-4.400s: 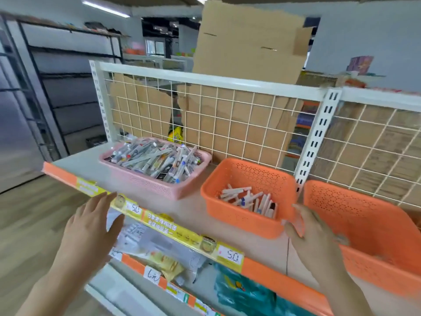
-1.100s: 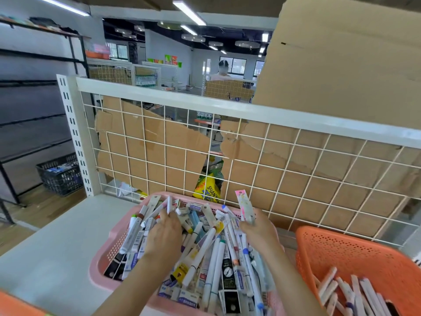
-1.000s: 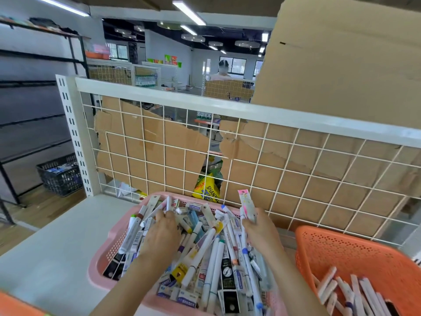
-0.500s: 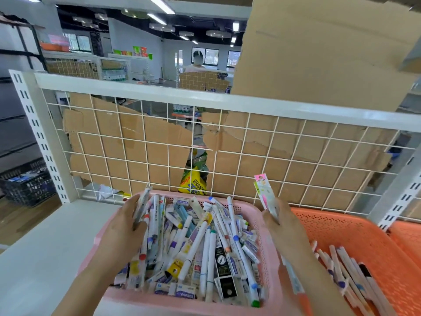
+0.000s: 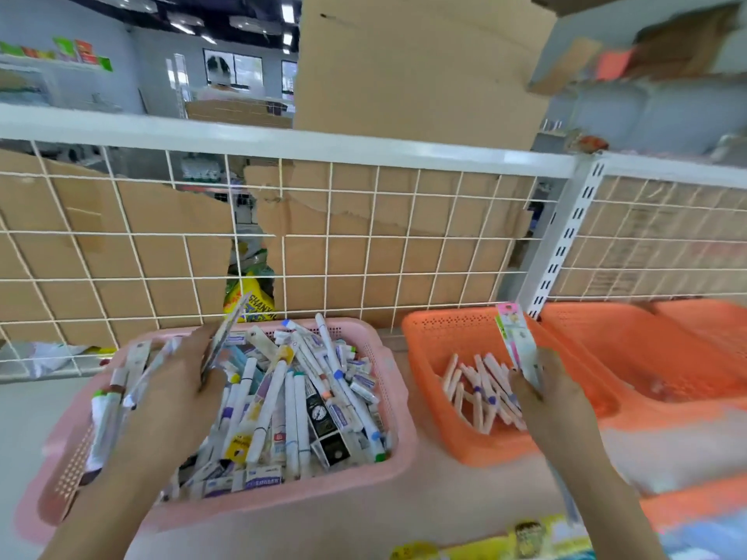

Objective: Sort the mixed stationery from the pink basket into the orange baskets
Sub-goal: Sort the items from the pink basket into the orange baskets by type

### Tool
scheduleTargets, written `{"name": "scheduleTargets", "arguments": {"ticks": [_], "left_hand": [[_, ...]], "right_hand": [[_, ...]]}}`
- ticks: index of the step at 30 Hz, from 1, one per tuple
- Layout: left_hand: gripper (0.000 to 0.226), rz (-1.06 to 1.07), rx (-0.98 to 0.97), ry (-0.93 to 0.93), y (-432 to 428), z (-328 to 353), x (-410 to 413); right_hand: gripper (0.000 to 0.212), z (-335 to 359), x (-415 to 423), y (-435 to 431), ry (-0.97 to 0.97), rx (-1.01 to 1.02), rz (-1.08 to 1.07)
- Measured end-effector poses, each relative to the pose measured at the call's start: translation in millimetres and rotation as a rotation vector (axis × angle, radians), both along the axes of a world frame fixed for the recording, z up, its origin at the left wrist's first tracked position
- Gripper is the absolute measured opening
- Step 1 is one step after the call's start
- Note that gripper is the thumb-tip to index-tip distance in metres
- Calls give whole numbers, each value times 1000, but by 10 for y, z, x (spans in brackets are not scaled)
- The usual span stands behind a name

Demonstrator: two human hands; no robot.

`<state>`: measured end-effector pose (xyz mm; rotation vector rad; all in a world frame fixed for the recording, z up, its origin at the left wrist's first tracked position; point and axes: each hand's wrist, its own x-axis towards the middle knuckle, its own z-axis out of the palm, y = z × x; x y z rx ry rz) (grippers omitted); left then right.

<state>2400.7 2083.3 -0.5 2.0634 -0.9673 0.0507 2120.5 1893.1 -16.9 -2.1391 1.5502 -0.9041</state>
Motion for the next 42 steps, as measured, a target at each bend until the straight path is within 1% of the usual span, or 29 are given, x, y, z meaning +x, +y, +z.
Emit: {"name": "scheduleTargets", "arguments": {"ticks": [3,5,7,10,11,13,16,18,21,23,25,28,31,35,39,42], "left_hand": [[45,-65,-26,-11,-95,53,-109],[44,-89,-32,-23,-163,78,-224],[43,-107,-57,-26,-235,104,-394],[48,-153,-71,-15,-383,69,-667],[47,-164,-70,-6,-447,52,-765],[39,-198,-77,13,-571,30,-1039],[32,-283,-115,-11,-756,-1,-1549],[32,-312,-141,-11,-878,-44,-1860],[41,-336,-116,-40,-1057,-148,-2272],[38,-340,-115,-83,-1143,-182,-2569],[35,-353,-117,-87,-1218,-177,-2847],[37,-427,-109,-71,-1377,-199,-3100],[42,-436,-68,-69,-1617,-202,-3245],[38,-494,-74,-85,-2002,-152,-3516],[41,-548,-101,-48,-2560,-125,-3674],[38,-601,-124,-59,-3001,-67,-3792]], "right_hand": [[33,3,-311,27,1,-23,-54],[30,14,-530,21,-16,-34,-87],[28,34,-756,6,-33,-26,-115],[18,76,-1115,6,-63,-18,-145],[19,82,-1253,5,-66,-28,-153],[21,79,-1546,-6,-77,-56,-167],[20,43,-2032,-39,-71,-53,-204],[22,3,-2360,-71,-64,-46,-216],[22,-70,-2822,-142,-65,-42,-235],[20,-117,-3094,-192,-61,-24,-257],[19,-143,-3322,-249,-48,6,-277],[19,-149,-3581,-332,-51,14,-292],[17,-132,-3765,-420,-63,25,-306],[18,-120,-3948,-649,-55,27,-353],[24,-74,-4039,-999,-48,8,-408],[21,-44,-4093,-1296,-62,-8,-434]]}}
